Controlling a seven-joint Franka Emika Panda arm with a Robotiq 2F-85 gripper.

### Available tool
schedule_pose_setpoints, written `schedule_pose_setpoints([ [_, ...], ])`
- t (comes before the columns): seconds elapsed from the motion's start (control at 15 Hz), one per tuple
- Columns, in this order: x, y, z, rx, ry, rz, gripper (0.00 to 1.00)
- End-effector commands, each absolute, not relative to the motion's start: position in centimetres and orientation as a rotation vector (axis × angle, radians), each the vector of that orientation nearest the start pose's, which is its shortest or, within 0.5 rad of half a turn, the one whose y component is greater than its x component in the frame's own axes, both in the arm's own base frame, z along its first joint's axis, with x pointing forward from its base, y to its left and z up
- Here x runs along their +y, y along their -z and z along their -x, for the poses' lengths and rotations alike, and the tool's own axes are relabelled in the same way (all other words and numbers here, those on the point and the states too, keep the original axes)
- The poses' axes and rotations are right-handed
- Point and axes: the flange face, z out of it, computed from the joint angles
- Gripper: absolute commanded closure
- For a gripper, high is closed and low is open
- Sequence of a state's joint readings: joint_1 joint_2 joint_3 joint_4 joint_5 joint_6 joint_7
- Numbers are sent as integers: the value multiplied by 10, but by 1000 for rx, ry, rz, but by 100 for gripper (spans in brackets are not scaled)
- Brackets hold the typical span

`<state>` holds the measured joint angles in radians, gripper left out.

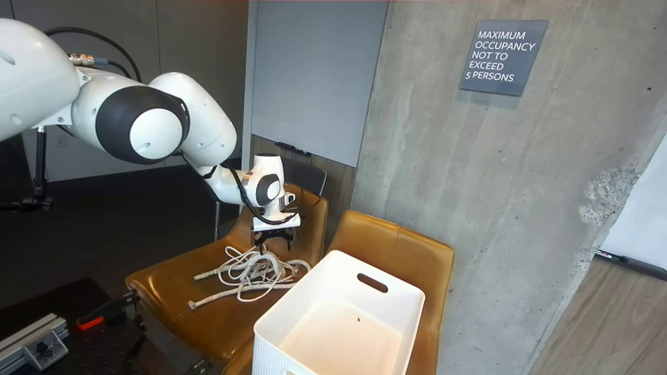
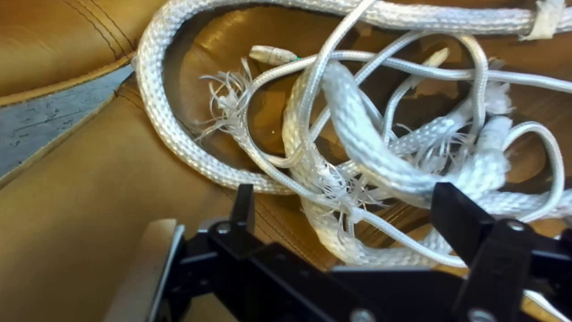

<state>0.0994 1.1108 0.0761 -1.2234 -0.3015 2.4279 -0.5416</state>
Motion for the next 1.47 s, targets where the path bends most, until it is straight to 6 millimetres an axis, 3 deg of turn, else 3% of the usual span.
schedule_pose_setpoints([
  [0.0, 125, -86, -751, -1548, 81, 2882, 0],
  [0.33, 129, -51, -742, -1727, -24, 2768, 0],
  [0.6, 126, -28, -740, -1766, -51, 2755, 0],
  [1.13, 141, -18, -753, -1656, 67, 2791, 0],
  [1.2, 143, -15, -752, -1645, 65, 2792, 8],
  [1.27, 146, -12, -751, -1634, 63, 2790, 26],
  [1.4, 149, -3, -747, -1610, 41, 2791, 42],
])
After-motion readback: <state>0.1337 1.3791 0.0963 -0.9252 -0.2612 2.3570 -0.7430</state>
